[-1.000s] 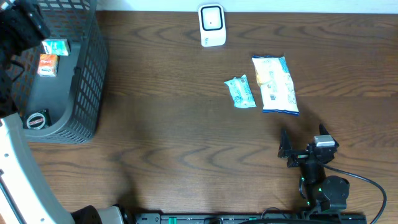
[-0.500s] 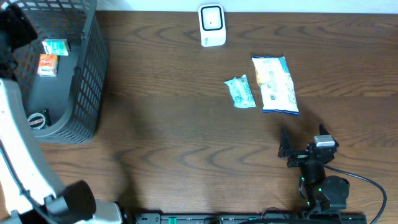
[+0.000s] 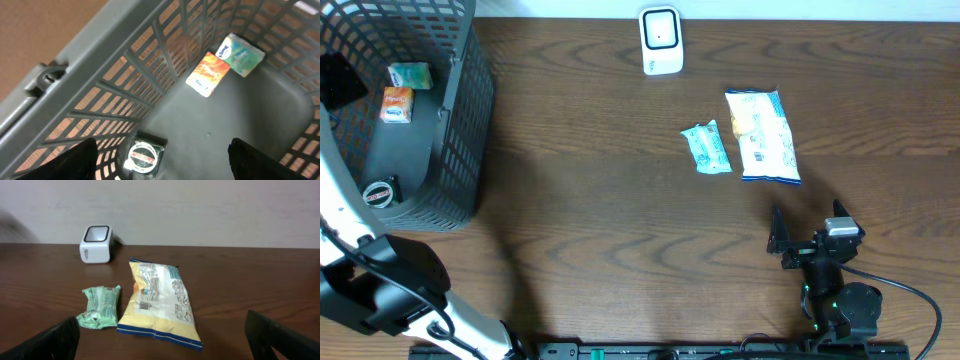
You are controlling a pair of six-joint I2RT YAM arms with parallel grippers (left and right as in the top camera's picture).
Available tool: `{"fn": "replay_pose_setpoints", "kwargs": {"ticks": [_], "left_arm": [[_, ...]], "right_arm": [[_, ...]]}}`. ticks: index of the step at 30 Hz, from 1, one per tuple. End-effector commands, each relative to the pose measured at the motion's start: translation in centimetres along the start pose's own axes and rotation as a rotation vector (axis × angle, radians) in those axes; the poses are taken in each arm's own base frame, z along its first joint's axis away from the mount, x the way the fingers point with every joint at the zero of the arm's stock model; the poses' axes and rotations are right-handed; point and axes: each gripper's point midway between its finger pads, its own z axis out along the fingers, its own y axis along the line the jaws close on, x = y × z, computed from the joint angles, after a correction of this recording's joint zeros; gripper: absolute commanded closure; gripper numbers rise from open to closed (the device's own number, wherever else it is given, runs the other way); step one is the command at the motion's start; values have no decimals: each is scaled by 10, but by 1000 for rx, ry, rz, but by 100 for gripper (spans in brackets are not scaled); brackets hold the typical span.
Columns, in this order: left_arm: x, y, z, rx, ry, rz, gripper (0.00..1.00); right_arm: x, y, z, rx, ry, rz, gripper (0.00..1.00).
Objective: Scan the item barcode
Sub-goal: 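Reach the left gripper into the basket toward the orange box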
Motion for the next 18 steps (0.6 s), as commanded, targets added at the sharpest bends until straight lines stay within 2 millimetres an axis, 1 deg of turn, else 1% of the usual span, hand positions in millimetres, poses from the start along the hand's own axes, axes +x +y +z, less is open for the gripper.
{"fn": "replay_pose_setpoints", "kwargs": {"ticks": [1,3,5,9,11,18], "left_arm": [[5,2,15,-14,32,-37,18],[4,-3,18,2,31,-35,17],[1,-13,19,50,18,1,17],[-6,-39,16,179,-19,138,18],[-9,-42,15,191,-38,160,17],[-23,-44,14,192,-92,159,17]], "right_arm": [[0,2,0,-10,0,-12,1],[0,2,0,-10,0,-12,1],[0,2,0,-10,0,-12,1],[0,2,0,-10,0,-12,1],[0,2,0,-10,0,-12,1],[0,2,0,-10,0,-12,1]]}}
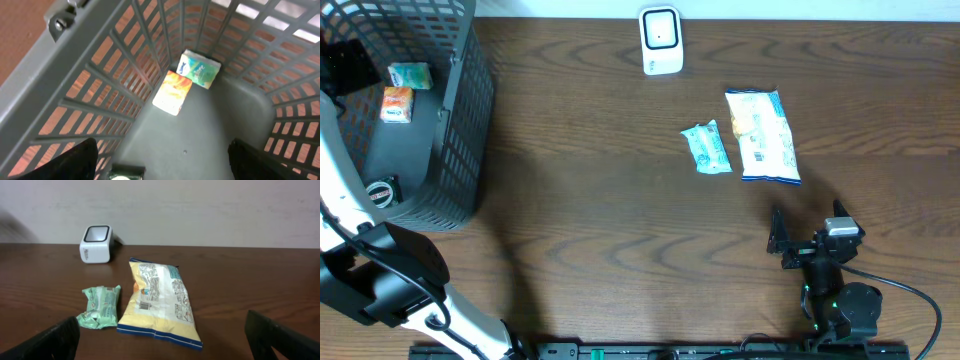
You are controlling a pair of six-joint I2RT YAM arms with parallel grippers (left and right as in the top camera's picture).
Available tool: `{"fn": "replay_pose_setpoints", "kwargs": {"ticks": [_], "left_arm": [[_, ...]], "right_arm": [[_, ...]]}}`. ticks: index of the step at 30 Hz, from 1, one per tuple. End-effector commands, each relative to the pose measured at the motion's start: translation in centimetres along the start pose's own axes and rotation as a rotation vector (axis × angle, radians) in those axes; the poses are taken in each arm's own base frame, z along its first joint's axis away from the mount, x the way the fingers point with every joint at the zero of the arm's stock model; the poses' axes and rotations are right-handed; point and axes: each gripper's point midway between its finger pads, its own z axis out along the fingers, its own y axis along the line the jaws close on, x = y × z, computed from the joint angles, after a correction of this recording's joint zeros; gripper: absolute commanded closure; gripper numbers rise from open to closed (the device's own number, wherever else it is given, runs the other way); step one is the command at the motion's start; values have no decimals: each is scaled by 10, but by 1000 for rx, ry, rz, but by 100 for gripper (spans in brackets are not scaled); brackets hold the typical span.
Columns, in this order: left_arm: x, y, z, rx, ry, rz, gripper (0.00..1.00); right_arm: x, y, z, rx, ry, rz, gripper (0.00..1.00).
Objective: Scan the item barcode
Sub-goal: 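Reach the left gripper into the basket toward the orange box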
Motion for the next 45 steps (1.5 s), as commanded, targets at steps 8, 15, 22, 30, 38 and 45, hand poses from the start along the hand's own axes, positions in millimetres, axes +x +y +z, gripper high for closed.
{"fn": "replay_pose_setpoints", "kwargs": {"ticks": [8,15,22,30,38,45], "left_arm": [[-7,-7,2,23,-26,56,17],[-9,-11,5,28,-35,62,18],[-9,-13,8,29,-33,63,18],[-7,-14,10,32,-28,65,18],[-3,-16,15,35,-19,68,18],[11,-19,33,43,31,128,17]], "right_arm": [[0,2,0,-10,0,-12,1],[0,2,0,-10,0,-12,1],[0,2,0,-10,0,-12,1],[0,2,0,-10,0,-12,1],[0,2,0,-10,0,-12,1],[0,2,0,-10,0,-12,1]]}}
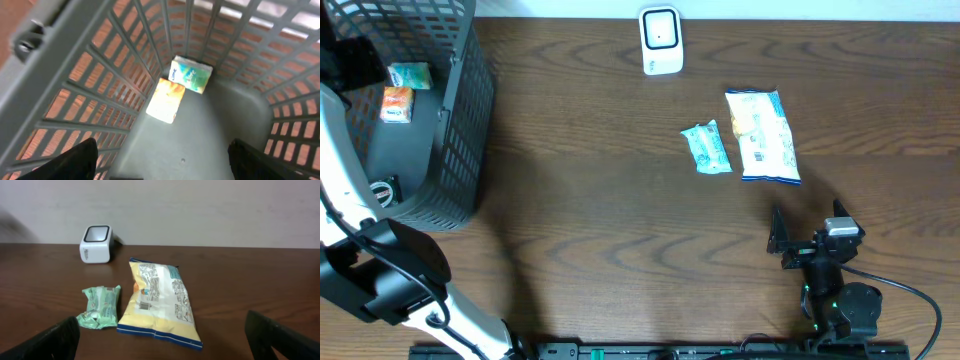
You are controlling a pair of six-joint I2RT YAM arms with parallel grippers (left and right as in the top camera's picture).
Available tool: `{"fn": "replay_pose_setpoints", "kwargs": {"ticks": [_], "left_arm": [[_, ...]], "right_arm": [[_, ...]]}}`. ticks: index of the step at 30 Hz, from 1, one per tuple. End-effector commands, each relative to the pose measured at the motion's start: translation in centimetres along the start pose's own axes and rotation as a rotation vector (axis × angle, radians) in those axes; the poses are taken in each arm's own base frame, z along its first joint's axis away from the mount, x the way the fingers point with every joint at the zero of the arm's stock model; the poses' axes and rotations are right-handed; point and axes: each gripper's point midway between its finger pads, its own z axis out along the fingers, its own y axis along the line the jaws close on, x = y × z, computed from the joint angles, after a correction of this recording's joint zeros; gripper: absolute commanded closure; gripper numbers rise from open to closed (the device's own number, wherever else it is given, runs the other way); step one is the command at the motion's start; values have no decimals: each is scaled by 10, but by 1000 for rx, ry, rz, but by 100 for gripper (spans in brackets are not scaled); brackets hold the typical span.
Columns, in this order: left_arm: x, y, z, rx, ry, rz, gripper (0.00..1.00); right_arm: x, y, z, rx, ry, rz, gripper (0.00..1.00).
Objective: Scan the item barcode
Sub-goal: 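Reach the left gripper into the basket toward the orange box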
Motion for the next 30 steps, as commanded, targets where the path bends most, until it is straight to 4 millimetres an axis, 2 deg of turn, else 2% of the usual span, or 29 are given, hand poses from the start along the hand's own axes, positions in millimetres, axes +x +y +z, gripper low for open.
{"fn": "replay_pose_setpoints", "kwargs": {"ticks": [1,6,18,23,27,30], "left_arm": [[16,-6,25,20,61,62,18],[28,-8,50,30,103,125,18],[30,-16,112,39,84,198,18],[45,-29,133,70,123,345,17],[54,-48,150,96,139,416,18],[59,-50,162,75,150,433,18]], "right_arm": [[0,2,0,-10,0,-12,1],[0,2,0,-10,0,-12,1],[0,2,0,-10,0,-12,1],[0,2,0,-10,0,-12,1],[0,2,0,-10,0,-12,1],[0,2,0,-10,0,-12,1]]}}
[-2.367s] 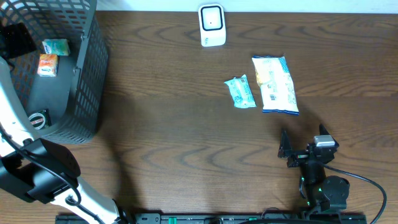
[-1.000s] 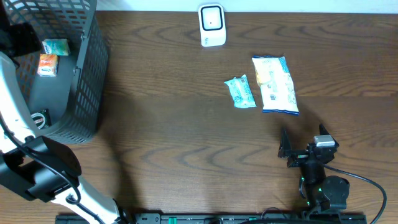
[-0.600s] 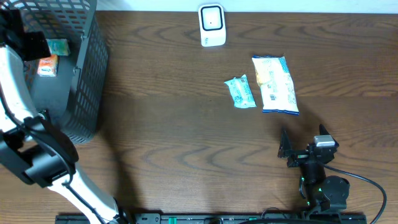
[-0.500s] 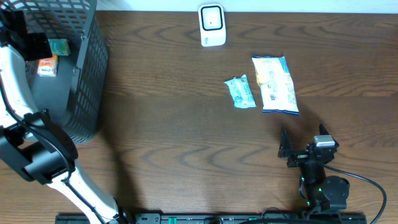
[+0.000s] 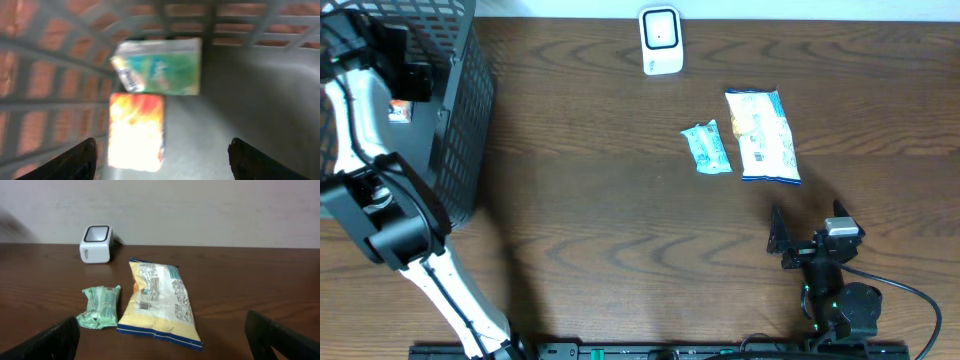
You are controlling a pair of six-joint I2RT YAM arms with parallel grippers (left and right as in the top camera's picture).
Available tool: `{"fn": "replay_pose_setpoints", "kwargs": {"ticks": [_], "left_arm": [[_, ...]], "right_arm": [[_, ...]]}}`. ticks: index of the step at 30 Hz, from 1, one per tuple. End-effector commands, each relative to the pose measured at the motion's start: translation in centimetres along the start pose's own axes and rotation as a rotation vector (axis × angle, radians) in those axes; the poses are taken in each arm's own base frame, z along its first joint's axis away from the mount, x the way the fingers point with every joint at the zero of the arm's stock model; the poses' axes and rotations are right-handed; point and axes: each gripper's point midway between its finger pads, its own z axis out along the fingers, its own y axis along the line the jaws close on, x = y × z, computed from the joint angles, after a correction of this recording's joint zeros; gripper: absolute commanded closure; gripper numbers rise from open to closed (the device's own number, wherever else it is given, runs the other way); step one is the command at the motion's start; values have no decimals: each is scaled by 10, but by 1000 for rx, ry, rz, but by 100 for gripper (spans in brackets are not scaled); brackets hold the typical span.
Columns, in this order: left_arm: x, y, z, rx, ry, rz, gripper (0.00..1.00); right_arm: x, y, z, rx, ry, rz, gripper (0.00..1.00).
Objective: Scan the item barcode
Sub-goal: 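Reach the left gripper into the basket toward the orange box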
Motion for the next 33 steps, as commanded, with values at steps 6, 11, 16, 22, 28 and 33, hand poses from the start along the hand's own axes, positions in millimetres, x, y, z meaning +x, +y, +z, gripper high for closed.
{"fn": "replay_pose_setpoints", "kwargs": {"ticks": [6,11,16,22,28,33], "left_arm": [[28,-3,45,-60,111,68,19],[38,-1,59,-74,138,68,19],[37,-1,65,-79,129,67,22],[42,9,63,-135,158,69,31],[56,8,61,-134,219,76,32],[63,4,60,-122,247,62,46]], "right_arm": [[0,2,0,-10,0,-12,1],[0,2,0,-10,0,-12,1],[0,2,0,-10,0,-12,1],[0,2,0,-10,0,-12,1],[0,2,0,-10,0,-12,1],[0,2,0,-10,0,-12,1]]}}
